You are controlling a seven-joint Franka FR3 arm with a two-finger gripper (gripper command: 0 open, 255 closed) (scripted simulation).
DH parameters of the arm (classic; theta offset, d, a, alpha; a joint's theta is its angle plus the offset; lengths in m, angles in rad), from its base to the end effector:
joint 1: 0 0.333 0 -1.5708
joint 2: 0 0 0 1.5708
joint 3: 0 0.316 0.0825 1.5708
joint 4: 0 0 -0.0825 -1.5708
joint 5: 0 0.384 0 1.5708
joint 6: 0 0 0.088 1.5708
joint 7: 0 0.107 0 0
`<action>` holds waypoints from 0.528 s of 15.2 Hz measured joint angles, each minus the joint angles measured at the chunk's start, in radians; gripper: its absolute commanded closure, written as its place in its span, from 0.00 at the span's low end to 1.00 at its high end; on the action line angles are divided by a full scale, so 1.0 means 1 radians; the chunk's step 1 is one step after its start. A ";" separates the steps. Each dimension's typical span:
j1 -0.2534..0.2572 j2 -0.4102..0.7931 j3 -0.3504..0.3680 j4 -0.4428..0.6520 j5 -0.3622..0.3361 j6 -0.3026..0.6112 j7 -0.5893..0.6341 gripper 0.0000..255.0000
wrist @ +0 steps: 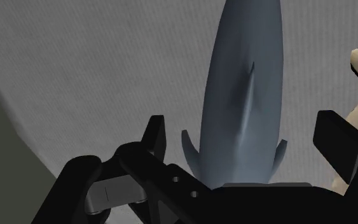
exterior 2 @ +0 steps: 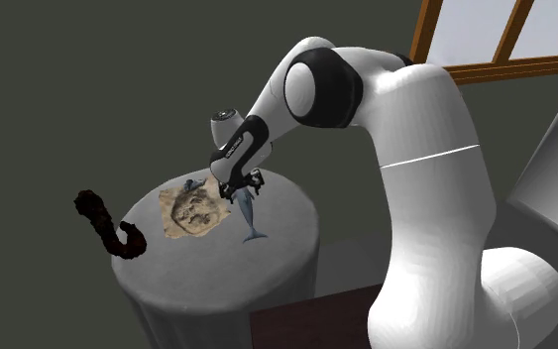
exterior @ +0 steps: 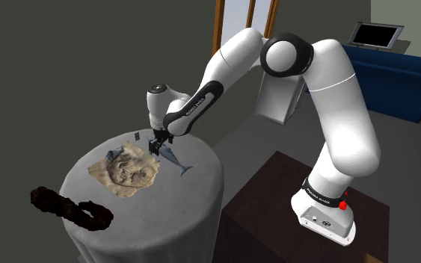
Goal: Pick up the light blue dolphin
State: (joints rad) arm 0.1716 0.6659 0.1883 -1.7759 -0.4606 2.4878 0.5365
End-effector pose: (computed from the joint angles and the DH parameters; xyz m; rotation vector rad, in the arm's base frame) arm 0.6246 0.2266 0.1937 2.9991 0.2077 0.2104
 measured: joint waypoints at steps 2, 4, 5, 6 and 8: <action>0.003 0.013 -0.004 0.005 -0.004 0.008 0.004 1.00; 0.004 0.016 -0.005 0.006 -0.005 0.011 0.005 1.00; 0.003 0.017 -0.005 0.006 -0.006 0.011 0.006 1.00; 0.003 0.017 -0.005 0.007 -0.006 0.011 0.006 1.00; 0.003 0.017 -0.006 0.007 -0.006 0.012 0.006 1.00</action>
State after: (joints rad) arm 0.1749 0.6830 0.1827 -1.7685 -0.4664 2.4995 0.5421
